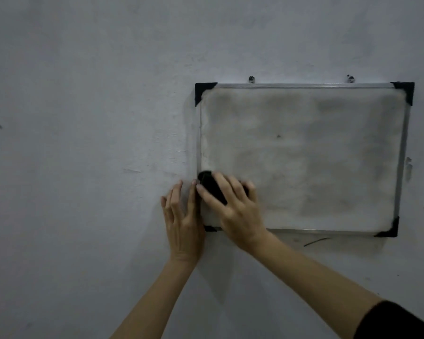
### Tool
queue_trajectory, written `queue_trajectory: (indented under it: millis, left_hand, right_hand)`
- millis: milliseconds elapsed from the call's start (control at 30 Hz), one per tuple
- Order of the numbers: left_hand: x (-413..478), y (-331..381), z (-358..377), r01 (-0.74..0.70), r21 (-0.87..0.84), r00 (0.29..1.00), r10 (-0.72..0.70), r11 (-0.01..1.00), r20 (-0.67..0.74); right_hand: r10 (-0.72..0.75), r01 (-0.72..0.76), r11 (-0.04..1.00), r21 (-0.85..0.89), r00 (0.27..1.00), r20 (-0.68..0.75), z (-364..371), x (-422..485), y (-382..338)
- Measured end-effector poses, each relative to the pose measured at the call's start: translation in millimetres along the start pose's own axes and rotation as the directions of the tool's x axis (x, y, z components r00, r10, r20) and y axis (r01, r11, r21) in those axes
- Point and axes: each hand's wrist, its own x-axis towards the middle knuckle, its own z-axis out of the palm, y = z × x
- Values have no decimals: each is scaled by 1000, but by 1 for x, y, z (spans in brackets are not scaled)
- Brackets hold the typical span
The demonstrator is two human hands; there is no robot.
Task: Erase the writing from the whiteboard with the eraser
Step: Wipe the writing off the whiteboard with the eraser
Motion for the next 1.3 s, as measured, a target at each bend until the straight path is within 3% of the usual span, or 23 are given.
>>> queue_trajectory:
  millis: [167, 233, 400, 500, 567, 767, 867, 933, 1167, 1300]
  left_hand:
    - [-7, -4, 1, -15, 15, 1000, 15, 1000, -9]
    - [-8, -6, 3, -24, 9, 999, 25, 1000, -22]
    - [-11, 2, 4, 43, -55, 998, -45, 998, -37]
    - [-14, 4, 3, 52, -66, 998, -53, 996, -21]
    - [-19, 3, 3, 46, -54, 999, -46, 997, -1]
    - [-27, 2, 6, 48, 38, 998, -49, 998, 41]
    - [-28, -1, 8, 25, 42, 1000, -26, 999, 16]
    - [-28, -3, 8, 13, 39, 1000, -13, 999, 10]
    - [-28, 1, 2, 54, 9, 998, -54, 999, 30]
    - [-27, 10, -2, 116, -21, 993, -116, 993, 11]
  right_hand:
    - [-136, 132, 990, 47, 987, 87, -10, -32, -2]
    - [-111, 111, 994, 8, 993, 48, -15, -18, 18]
    - [241, -267, 954, -136, 953, -183, -21, 21, 74]
    - [423, -468, 872, -142, 868, -262, -8, 16, 52]
    - [486, -527, 842, -112, 833, -266, 2, 7, 21]
    - [278, -280, 959, -46, 959, -47, 6, -33, -49]
    - [160, -160, 987, -27, 987, -9, -3, -44, -37]
    - [168, -169, 985, -48, 986, -8, -11, -54, -21]
    - [441, -451, 862, -230, 892, -98, -41, -113, 55]
    - [640, -668, 706, -235, 744, -191, -61, -128, 81]
